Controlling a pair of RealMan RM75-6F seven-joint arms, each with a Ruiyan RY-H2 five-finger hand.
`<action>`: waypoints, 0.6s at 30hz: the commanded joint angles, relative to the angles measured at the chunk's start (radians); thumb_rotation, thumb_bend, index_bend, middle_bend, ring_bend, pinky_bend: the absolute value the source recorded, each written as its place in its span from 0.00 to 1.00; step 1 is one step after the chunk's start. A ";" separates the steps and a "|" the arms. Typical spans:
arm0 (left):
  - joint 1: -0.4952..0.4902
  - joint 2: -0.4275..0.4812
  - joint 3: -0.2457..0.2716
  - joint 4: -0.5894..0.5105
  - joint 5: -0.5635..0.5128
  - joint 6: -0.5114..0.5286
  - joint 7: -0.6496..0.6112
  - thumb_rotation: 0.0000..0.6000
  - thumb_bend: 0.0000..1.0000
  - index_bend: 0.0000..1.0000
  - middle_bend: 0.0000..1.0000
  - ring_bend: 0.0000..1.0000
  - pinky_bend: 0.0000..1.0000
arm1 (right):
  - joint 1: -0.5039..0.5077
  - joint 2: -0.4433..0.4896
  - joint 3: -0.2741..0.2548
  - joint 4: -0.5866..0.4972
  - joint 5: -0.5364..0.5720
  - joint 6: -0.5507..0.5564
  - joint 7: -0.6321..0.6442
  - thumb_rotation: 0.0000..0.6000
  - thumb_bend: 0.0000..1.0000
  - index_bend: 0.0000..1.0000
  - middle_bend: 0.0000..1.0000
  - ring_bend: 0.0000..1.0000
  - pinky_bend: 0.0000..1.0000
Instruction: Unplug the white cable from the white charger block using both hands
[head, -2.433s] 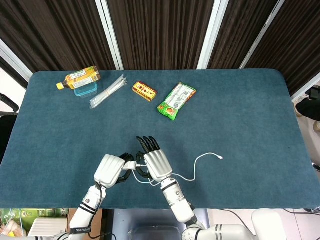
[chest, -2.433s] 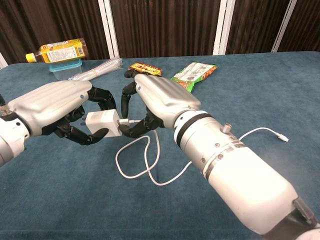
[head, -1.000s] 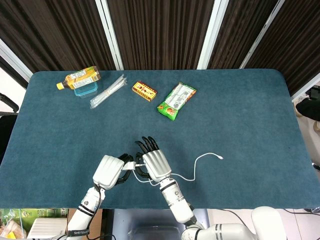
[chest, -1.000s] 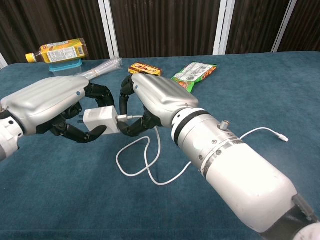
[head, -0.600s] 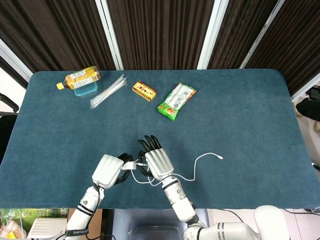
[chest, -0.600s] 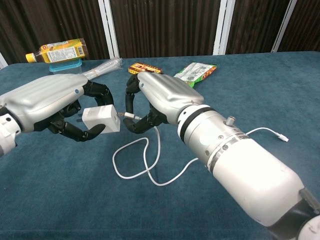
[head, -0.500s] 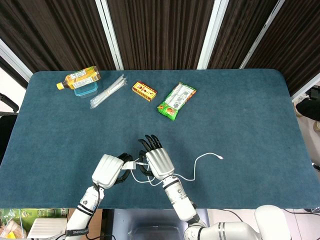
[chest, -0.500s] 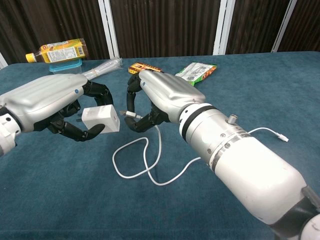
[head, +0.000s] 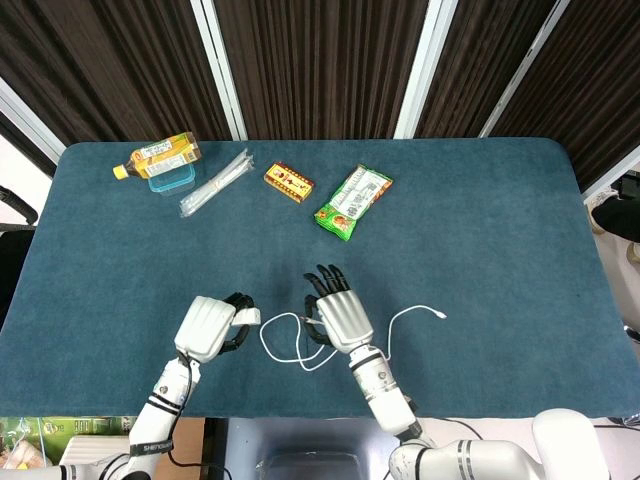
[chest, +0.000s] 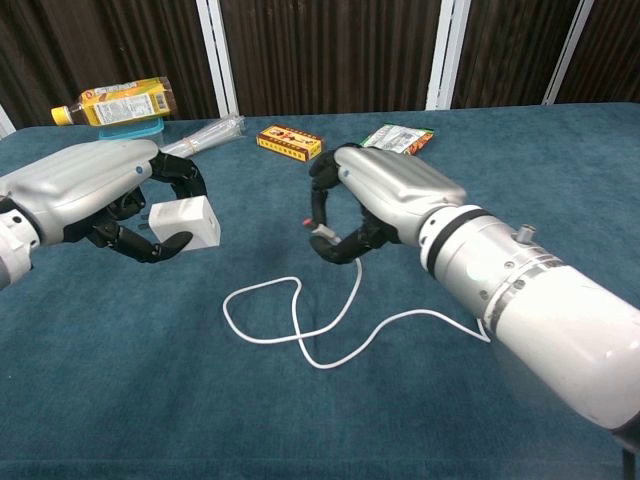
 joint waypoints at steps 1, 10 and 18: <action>-0.010 -0.002 -0.012 0.036 -0.014 -0.020 -0.032 1.00 0.59 0.76 0.77 1.00 1.00 | -0.007 0.009 -0.007 0.016 0.007 -0.007 0.012 1.00 0.74 0.88 0.25 0.02 0.00; -0.036 -0.103 0.020 0.296 -0.049 -0.141 -0.170 1.00 0.53 0.75 0.76 1.00 1.00 | -0.008 -0.028 -0.026 0.229 0.053 -0.066 0.061 1.00 0.74 0.88 0.26 0.02 0.00; -0.054 -0.172 0.027 0.446 -0.042 -0.194 -0.244 1.00 0.53 0.73 0.74 1.00 1.00 | 0.003 -0.077 -0.029 0.353 0.044 -0.092 0.097 1.00 0.74 0.88 0.26 0.02 0.00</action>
